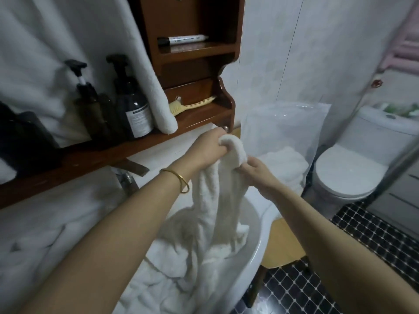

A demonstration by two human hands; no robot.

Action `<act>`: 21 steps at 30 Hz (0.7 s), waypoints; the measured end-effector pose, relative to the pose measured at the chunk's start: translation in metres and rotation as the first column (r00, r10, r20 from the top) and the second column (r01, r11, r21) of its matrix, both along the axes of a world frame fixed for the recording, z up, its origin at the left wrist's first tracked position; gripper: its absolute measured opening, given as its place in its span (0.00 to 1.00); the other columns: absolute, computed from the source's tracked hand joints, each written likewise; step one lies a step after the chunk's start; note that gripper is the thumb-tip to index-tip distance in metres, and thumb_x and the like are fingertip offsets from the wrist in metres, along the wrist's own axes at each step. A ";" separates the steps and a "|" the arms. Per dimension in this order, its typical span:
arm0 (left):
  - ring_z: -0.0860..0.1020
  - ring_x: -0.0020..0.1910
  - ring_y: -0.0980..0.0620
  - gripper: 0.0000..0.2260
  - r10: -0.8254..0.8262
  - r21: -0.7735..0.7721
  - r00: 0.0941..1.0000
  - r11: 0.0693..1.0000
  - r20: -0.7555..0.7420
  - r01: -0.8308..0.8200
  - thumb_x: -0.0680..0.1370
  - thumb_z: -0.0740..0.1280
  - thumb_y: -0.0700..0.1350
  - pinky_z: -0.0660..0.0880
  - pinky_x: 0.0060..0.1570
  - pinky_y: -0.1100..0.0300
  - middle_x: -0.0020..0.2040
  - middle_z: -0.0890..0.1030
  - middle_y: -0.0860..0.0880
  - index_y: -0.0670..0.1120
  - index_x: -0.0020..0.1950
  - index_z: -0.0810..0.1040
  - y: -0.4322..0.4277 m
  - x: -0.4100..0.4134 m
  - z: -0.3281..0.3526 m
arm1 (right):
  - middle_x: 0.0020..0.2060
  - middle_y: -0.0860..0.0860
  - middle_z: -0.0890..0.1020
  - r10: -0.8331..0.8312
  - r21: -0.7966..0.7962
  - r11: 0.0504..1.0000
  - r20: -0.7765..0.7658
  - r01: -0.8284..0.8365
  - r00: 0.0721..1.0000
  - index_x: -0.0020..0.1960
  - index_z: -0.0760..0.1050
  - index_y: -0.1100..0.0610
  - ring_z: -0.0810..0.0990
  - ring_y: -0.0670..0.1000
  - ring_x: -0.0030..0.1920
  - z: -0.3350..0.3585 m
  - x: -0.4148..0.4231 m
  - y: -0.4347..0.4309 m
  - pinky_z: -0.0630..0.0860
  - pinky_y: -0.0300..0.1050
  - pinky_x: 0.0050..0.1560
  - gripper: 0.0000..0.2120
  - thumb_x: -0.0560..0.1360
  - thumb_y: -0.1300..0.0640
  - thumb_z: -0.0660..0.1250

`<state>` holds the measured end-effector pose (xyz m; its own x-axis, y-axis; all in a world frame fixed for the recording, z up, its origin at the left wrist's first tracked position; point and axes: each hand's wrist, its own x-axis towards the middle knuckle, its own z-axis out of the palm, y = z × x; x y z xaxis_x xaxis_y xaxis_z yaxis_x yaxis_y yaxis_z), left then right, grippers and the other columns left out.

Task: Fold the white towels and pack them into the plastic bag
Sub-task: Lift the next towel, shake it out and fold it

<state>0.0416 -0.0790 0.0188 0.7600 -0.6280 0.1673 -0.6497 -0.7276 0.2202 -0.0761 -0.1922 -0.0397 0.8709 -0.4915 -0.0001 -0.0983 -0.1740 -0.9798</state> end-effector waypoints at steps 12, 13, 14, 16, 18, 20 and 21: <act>0.69 0.36 0.55 0.07 -0.346 -0.360 0.831 0.913 -0.435 0.192 0.74 0.66 0.39 0.65 0.34 0.63 0.37 0.70 0.50 0.45 0.39 0.69 0.020 0.023 0.008 | 0.54 0.51 0.78 -0.251 -0.086 0.966 -0.060 0.245 0.966 0.56 0.75 0.48 0.76 0.43 0.44 0.028 -0.023 -0.058 0.70 0.30 0.37 0.17 0.69 0.61 0.65; 0.67 0.35 0.57 0.10 -0.391 -0.380 0.840 0.892 -0.376 0.244 0.73 0.67 0.39 0.63 0.32 0.67 0.35 0.68 0.52 0.48 0.37 0.67 0.010 0.014 0.015 | 0.55 0.49 0.79 -0.104 -0.062 0.993 -0.067 0.100 0.992 0.58 0.75 0.48 0.77 0.43 0.45 0.030 -0.020 -0.048 0.71 0.29 0.38 0.21 0.66 0.58 0.66; 0.67 0.34 0.58 0.12 -0.430 -0.392 0.843 0.872 -0.324 0.294 0.73 0.67 0.39 0.63 0.31 0.69 0.35 0.68 0.53 0.50 0.36 0.66 -0.001 0.003 0.020 | 0.53 0.47 0.80 0.034 -0.055 0.998 -0.070 -0.038 0.997 0.59 0.75 0.48 0.79 0.42 0.45 0.032 -0.016 -0.039 0.72 0.29 0.39 0.21 0.65 0.56 0.66; 0.70 0.37 0.57 0.10 -0.489 -0.404 0.832 0.838 -0.262 0.366 0.72 0.68 0.40 0.65 0.33 0.68 0.37 0.71 0.52 0.50 0.38 0.68 -0.019 -0.010 0.026 | 0.47 0.49 0.82 0.159 -0.146 0.975 -0.074 -0.168 0.985 0.54 0.78 0.54 0.79 0.46 0.45 0.030 -0.008 -0.028 0.74 0.37 0.44 0.14 0.69 0.57 0.70; 0.72 0.40 0.56 0.08 -0.506 -0.385 0.830 0.832 -0.234 0.399 0.72 0.70 0.42 0.67 0.37 0.63 0.40 0.74 0.51 0.49 0.40 0.70 -0.024 -0.012 0.029 | 0.38 0.54 0.76 0.028 -0.224 0.974 -0.011 -0.029 1.000 0.47 0.77 0.63 0.74 0.50 0.40 0.031 -0.004 -0.032 0.69 0.42 0.40 0.06 0.71 0.63 0.70; 0.72 0.39 0.57 0.08 -0.499 -0.284 0.809 0.861 -0.309 0.423 0.72 0.70 0.44 0.68 0.36 0.64 0.41 0.74 0.53 0.50 0.43 0.71 -0.018 -0.006 0.026 | 0.33 0.52 0.72 -0.177 -0.178 0.966 0.079 0.189 0.981 0.45 0.76 0.62 0.70 0.49 0.34 0.033 -0.006 -0.044 0.65 0.36 0.31 0.04 0.71 0.67 0.69; 0.73 0.40 0.56 0.07 -0.469 -0.192 0.803 0.883 -0.368 0.428 0.72 0.70 0.44 0.69 0.36 0.63 0.42 0.74 0.52 0.50 0.45 0.73 -0.014 -0.003 0.022 | 0.31 0.51 0.71 -0.243 -0.147 0.955 0.110 0.257 0.964 0.44 0.76 0.60 0.69 0.48 0.32 0.037 -0.007 -0.049 0.64 0.34 0.27 0.06 0.70 0.68 0.68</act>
<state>0.0387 -0.0931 0.0410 0.4106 -0.9118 -0.0068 -0.7414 -0.3382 0.5796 -0.0835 -0.2415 -0.0026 0.7131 -0.6807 0.1676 -0.0719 -0.3088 -0.9484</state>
